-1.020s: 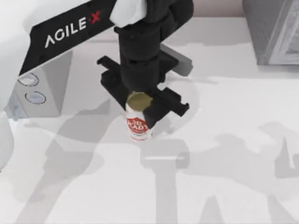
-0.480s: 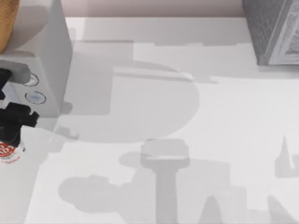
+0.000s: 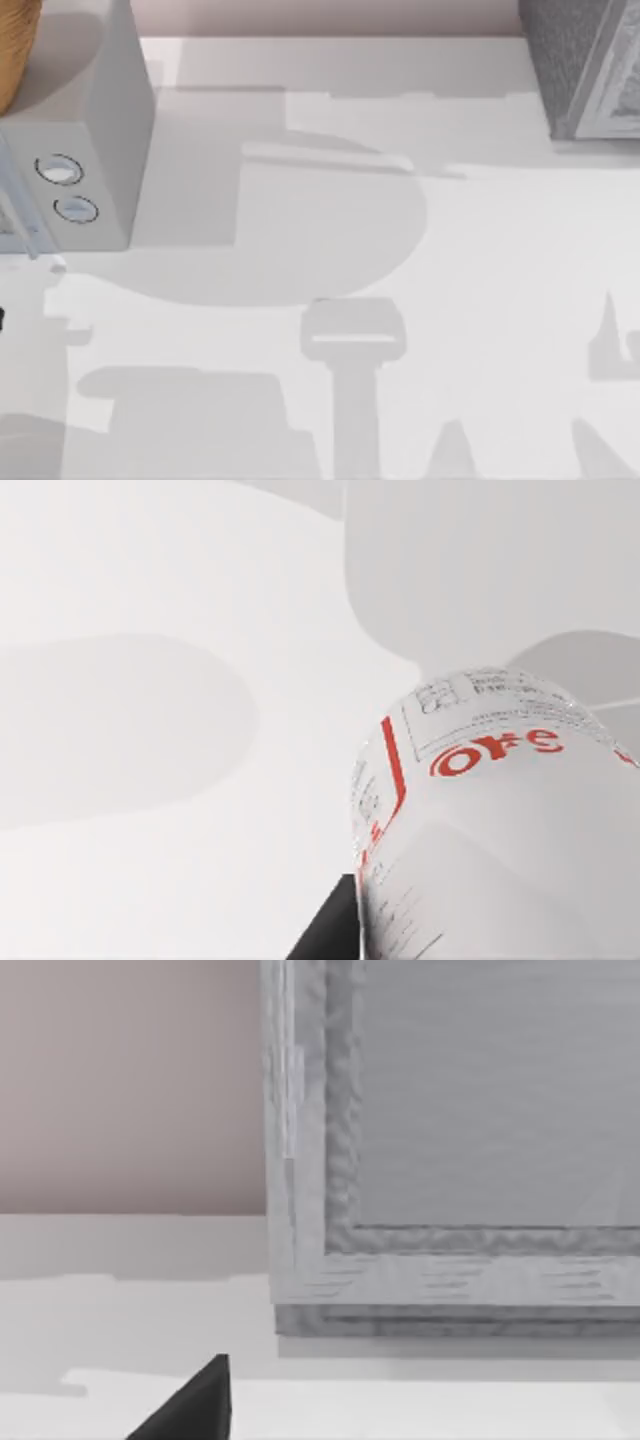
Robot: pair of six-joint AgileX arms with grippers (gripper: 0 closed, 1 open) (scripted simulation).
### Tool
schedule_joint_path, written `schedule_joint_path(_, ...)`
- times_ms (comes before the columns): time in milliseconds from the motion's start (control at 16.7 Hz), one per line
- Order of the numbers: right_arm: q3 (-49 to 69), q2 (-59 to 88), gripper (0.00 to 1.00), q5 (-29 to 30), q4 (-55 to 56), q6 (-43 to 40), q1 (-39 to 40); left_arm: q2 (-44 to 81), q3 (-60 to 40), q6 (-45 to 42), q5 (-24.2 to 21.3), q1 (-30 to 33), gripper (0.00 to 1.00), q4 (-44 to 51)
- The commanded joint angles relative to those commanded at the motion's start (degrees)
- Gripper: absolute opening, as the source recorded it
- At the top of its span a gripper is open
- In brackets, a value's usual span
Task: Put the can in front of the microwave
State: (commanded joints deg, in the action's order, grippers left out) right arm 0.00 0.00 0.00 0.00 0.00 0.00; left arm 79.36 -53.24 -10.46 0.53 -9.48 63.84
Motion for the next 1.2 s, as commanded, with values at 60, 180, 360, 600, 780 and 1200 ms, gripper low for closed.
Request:
schedule_joint_path(60, 0.0, 0.0, 1.00, 0.0, 0.0, 0.0, 0.0, 0.0, 0.0, 0.0, 0.0, 0.0, 0.00, 0.0)
schedule_joint_path(180, 0.0, 0.0, 1.00, 0.0, 0.0, 0.0, 0.0, 0.2, -0.1, -0.1, 0.0, 0.2, 0.00, 0.2)
schedule_joint_path(360, 0.0, 0.0, 1.00, 0.0, 0.0, 0.0, 0.0, 0.3, 0.9, -0.1, 0.0, 0.1, 0.00, -1.1)
schedule_joint_path(600, 0.0, 0.0, 1.00, 0.0, 0.0, 0.0, 0.0, 0.4, 1.5, -0.1, 0.0, -0.1, 0.00, -1.9)
schedule_joint_path(780, 0.0, 0.0, 1.00, 0.0, 0.0, 0.0, 0.0, 0.4, 1.5, -0.1, 0.0, -0.1, 0.15, -1.9)
schedule_joint_path(1200, 0.0, 0.0, 1.00, 0.0, 0.0, 0.0, 0.0, 0.4, 1.5, -0.1, 0.0, -0.1, 0.68, -1.9)
